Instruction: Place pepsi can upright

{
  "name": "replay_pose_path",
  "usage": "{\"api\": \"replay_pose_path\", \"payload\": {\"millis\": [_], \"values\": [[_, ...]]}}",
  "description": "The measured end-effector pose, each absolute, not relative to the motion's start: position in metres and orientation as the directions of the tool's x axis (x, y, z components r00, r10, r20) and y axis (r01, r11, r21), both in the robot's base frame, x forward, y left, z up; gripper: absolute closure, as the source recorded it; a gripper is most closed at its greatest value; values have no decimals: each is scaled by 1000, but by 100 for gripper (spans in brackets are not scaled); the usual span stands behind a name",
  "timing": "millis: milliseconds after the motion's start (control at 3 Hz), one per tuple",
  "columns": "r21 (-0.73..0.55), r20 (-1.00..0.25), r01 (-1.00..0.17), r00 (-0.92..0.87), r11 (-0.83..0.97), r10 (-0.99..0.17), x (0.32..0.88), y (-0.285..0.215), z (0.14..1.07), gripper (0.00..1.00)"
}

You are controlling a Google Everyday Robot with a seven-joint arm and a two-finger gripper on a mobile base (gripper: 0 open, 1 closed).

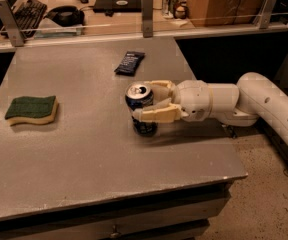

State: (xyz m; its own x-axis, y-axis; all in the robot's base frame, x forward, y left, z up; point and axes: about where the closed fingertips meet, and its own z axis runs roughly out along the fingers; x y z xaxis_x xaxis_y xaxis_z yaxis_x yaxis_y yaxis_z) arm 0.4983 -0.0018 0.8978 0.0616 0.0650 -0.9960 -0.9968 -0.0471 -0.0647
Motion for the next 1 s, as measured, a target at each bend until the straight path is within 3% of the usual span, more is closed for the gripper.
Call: {"api": "replay_pose_path", "payload": {"millis": [333,1000], "values": [[-49,-998,-998,48,-39,49,498,-11,888,5],[-70,-997,-997,70,-13,-42,502,-49,883,0]]}}
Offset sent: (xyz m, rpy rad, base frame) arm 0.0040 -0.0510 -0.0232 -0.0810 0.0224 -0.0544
